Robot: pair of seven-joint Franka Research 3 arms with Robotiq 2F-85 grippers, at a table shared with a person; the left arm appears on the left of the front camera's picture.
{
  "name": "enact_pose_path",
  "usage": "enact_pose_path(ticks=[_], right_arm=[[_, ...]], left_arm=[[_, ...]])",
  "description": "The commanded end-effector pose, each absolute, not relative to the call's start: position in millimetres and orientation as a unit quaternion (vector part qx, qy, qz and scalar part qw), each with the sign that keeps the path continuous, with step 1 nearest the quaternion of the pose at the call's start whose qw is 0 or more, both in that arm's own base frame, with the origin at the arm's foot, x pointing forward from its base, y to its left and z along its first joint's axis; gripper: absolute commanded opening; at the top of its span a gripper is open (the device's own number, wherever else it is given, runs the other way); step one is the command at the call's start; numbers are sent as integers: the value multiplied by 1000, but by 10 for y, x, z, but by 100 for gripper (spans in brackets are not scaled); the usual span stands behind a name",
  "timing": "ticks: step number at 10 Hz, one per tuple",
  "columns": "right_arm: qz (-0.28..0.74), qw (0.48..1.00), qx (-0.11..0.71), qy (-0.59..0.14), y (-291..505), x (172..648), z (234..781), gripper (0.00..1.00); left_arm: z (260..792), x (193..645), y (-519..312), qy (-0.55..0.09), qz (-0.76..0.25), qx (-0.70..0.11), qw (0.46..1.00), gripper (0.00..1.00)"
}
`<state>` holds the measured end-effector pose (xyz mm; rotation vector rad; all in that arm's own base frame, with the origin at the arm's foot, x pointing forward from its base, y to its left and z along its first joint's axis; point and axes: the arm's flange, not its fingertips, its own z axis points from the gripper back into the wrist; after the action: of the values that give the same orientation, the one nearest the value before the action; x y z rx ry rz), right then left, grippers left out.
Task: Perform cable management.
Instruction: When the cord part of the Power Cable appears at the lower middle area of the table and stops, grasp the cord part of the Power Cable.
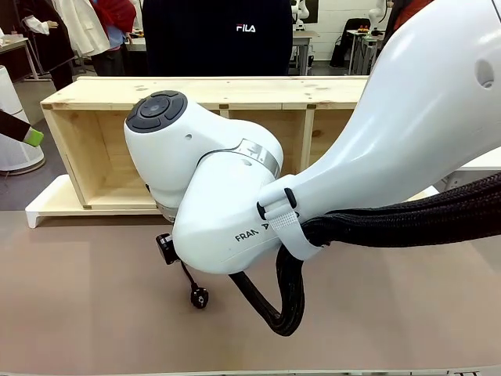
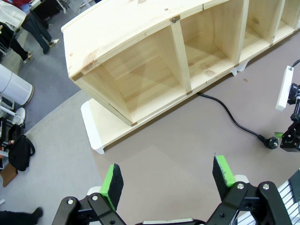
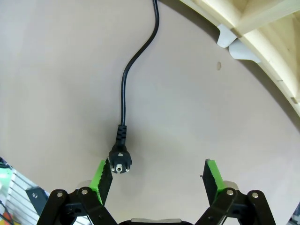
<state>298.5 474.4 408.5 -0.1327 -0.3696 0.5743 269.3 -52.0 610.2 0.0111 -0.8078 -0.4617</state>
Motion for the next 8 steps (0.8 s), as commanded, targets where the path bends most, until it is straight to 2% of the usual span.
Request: enact_pose_path(ticks=[1,3,8], right_arm=[[279,942,-64,-178,4721,2962,4081,100],[281,940,-65,-181,4744,2985,4085,100],[331,929,-2,-163,4971,3094,3853,100]], left_arm=[[6103,2711,-520,-393,-221,5,893,100],[6103,2711,-520,-393,-221,5,893,100],[6103,2711,-520,-393,-221,5,893,100]])
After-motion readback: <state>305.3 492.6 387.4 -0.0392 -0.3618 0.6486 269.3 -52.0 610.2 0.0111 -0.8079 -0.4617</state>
